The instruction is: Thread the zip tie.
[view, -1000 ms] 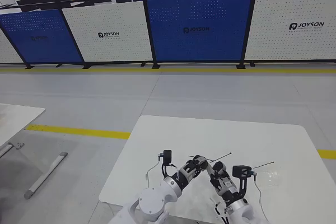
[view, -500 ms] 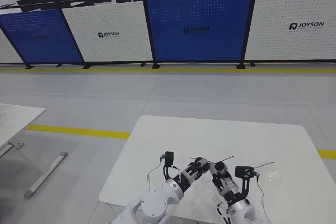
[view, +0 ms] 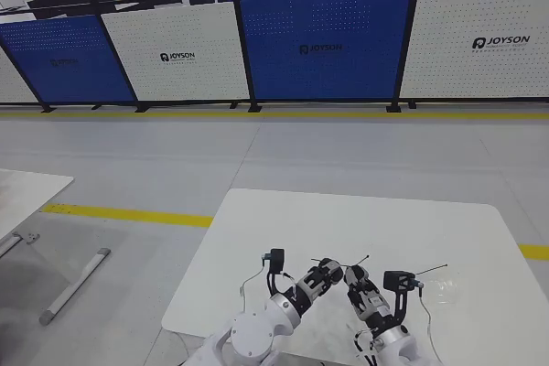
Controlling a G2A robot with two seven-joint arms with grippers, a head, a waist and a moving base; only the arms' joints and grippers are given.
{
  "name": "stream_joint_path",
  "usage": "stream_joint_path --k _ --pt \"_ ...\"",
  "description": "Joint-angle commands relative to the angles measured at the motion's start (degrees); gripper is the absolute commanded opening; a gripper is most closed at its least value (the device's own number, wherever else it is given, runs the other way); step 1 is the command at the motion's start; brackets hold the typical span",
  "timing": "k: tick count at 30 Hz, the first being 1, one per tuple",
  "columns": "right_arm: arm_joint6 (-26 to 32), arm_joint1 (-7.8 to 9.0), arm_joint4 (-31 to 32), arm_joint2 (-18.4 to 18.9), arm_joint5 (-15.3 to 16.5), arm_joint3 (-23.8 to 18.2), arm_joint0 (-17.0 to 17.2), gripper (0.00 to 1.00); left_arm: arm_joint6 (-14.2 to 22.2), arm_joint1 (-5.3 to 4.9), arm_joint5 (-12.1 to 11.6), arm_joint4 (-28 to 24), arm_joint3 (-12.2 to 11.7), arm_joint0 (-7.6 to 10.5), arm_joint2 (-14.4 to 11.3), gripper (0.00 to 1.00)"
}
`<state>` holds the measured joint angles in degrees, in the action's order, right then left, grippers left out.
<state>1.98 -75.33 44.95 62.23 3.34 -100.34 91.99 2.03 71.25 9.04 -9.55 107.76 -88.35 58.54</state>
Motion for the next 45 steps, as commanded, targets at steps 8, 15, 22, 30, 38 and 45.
stream_joint_path --k 8,15,22,30,38,45 --pt "1.41 -0.08 0.47 -0.47 -0.51 0.70 -0.60 0.04 -0.23 0.04 -0.41 -0.63 0.31 -0.16 0.35 0.00" --pt "1.92 -0.17 0.99 -0.93 -0.94 0.82 -1.04 0.09 -0.39 0.07 -0.40 -0.76 0.32 -0.15 0.58 0.00" --pt "1.60 -0.15 1.34 -0.85 -0.78 0.05 -0.66 0.16 -0.48 0.13 -0.60 -0.49 -0.10 -0.02 0.46 0.00" --pt "1.30 -0.19 1.12 -0.77 -0.92 -0.18 -0.57 0.20 -0.57 0.16 -0.78 0.17 -0.29 -0.06 0.27 0.00" --pt "1.71 -0.22 1.75 -0.98 -1.31 -0.26 -0.62 0.27 -0.73 0.17 -0.61 0.75 -0.09 -0.40 0.07 0.00" --pt "0.84 -0.26 1.50 -0.88 -0.88 -0.21 -0.50 0.25 -0.79 0.20 -0.65 0.76 -0.05 -0.44 0.17 0.00"
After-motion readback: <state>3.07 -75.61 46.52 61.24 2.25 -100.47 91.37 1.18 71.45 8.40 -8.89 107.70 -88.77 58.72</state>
